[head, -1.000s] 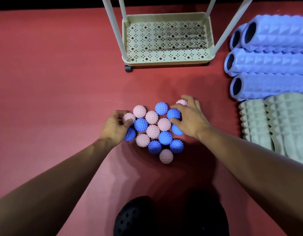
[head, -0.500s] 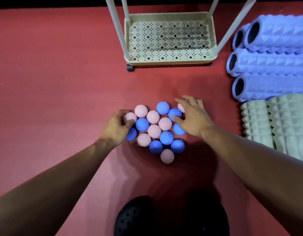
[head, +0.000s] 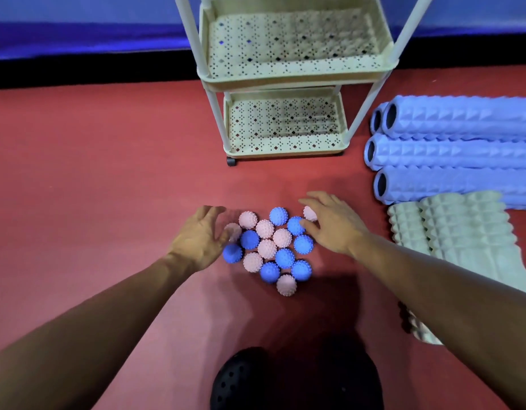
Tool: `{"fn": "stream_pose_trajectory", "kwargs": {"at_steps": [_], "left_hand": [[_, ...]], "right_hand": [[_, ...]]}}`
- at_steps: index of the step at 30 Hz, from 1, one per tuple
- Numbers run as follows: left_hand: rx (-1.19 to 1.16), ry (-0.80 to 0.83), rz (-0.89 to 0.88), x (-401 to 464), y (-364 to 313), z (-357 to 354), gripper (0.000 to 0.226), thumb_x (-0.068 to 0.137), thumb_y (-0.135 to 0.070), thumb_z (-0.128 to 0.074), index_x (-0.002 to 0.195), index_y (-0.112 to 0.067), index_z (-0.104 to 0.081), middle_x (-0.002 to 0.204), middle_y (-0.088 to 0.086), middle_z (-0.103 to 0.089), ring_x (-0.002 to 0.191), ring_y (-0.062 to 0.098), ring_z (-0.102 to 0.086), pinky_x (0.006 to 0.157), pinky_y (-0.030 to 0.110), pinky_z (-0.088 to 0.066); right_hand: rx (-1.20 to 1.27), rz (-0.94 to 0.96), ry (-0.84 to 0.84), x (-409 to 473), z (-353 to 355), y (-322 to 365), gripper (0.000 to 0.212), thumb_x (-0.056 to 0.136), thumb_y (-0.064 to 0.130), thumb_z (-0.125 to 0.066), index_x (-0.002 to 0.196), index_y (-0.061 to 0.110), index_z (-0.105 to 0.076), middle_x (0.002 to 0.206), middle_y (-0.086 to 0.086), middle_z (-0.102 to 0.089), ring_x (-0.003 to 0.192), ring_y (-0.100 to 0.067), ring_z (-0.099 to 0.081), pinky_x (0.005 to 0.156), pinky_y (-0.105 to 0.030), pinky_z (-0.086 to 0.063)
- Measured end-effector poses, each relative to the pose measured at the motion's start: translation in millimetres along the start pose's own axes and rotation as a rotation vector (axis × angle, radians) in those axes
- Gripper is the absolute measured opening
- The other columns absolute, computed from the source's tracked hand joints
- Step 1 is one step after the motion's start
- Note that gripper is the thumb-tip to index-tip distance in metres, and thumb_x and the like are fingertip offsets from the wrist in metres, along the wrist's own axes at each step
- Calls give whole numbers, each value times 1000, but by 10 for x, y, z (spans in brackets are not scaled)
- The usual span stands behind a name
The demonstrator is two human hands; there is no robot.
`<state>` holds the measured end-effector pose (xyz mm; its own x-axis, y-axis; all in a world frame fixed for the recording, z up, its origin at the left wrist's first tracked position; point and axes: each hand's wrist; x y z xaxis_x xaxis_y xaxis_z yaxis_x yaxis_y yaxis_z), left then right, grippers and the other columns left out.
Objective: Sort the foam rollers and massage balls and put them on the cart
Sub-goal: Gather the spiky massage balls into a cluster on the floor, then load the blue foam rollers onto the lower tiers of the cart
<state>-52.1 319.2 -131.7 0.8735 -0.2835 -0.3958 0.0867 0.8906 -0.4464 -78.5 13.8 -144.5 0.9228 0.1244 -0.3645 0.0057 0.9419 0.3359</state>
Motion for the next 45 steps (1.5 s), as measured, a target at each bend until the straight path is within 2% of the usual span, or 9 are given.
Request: {"fn": "stream_pose_trajectory", "kwargs": {"at_steps": [3,7,12,18,27,33,38,45], "left_hand": [[35,2,-48,-241,-280,360,56,99,-39,-55,148,-15,-45,147,7,-44,130,29,-49,112,34,-36],[22,-38,-95,-709,-713,829,56,100,-39,-55,148,-15,-44,147,5,-43,130,26,-49,113,31,-34],[-21,-134,-132,-1429,-1324,1344,55,101,-42,-54,148,-16,-45,146,3,-45,134,22,-46,114,30,-32],[55,-248,-204,-2315,-2076,1886,55,101,-48,-48,148,-19,-45,146,3,-46,135,22,-44,115,34,-32],[252,-368,-279,-3219,-2959,2343,58,101,-55,-44,148,-22,-43,148,-1,-45,134,23,-46,111,42,-39],[299,-415,-340,-3268,-3578,2375,62,101,-59,-39,152,-24,-40,156,-1,-40,141,22,-40,116,38,-32],[335,-382,-417,-3012,-3996,2449,64,102,-59,-37,155,-24,-34,163,2,-32,147,24,-32,121,39,-24],[364,-357,-472,-2769,-3977,2596,63,101,-62,-33,155,-30,-33,164,0,-30,148,23,-30,122,38,-21]], "right_hand": [[-25,50,52,-145,480,171,54,100,41,-49,152,29,-39,157,6,-33,141,-20,-37,118,-39,-30],[11,57,21,-532,1157,475,52,101,41,-49,150,26,-40,151,4,-40,135,-21,-45,111,-36,-37],[-44,24,-80,-1324,1838,850,52,101,44,-46,150,27,-41,148,1,-44,132,-25,-49,109,-37,-40],[-102,8,-204,-2358,2516,1235,54,101,50,-43,148,25,-40,147,0,-44,131,-26,-49,107,-40,-42],[-113,49,-361,-3518,3232,1214,54,100,51,-44,148,28,-41,148,4,-43,129,-25,-49,104,-40,-41],[-153,57,-398,-3925,3577,919,55,100,51,-43,149,27,-41,150,4,-44,130,-24,-48,106,-37,-39],[-139,5,-395,-4030,3844,659,59,101,52,-43,153,25,-36,159,3,-36,145,-18,-33,119,-32,-23],[-157,-87,-388,-3998,4036,629,62,100,55,-42,154,25,-35,160,3,-33,148,-16,-29,121,-31,-17]]}}
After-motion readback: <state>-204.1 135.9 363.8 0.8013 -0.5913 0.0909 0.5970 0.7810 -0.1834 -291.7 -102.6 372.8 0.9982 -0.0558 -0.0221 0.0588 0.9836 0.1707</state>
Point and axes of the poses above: each hand's wrist, its own x-axis towards the middle knuckle, its own z-axis out of the back of the hand, y = z × x
